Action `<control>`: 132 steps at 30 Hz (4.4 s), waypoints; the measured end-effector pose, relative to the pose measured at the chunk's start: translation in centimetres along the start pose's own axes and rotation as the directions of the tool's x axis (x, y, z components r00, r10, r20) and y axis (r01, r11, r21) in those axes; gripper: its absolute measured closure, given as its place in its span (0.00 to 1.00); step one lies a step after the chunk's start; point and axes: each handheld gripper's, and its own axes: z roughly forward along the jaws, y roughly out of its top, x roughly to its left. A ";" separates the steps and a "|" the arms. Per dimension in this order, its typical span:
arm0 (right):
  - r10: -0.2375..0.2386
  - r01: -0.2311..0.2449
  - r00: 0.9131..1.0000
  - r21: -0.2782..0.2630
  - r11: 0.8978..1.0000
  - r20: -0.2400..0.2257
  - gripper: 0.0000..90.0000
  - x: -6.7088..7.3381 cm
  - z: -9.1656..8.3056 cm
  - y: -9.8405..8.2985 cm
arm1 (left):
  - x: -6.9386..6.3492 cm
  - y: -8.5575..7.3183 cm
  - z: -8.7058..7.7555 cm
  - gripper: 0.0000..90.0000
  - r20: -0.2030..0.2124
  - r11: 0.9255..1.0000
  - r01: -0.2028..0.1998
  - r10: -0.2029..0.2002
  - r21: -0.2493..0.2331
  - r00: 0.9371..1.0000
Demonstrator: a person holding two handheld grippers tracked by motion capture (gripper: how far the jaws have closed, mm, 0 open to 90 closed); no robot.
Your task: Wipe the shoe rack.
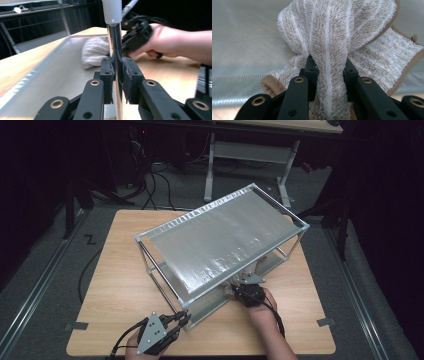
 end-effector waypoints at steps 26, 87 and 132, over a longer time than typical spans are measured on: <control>0.028 -0.028 0.997 -0.001 1.000 0.068 0.80 -1.1 -4.1 -3.8 | 1.8 -0.5 1.5 0.88 -0.048 0.999 0.032 -0.033 -0.033 0.998; -0.094 0.075 0.982 -0.116 0.990 -0.163 0.70 11.9 -2.4 -1.2 | 0.2 -0.6 0.7 0.87 -0.020 0.999 0.000 -0.001 -0.039 1.000; 0.080 -0.070 0.985 -0.066 0.995 0.155 0.70 -2.8 -5.2 -6.1 | 0.8 -0.6 -0.6 0.88 -0.045 1.000 0.013 -0.014 -0.021 0.999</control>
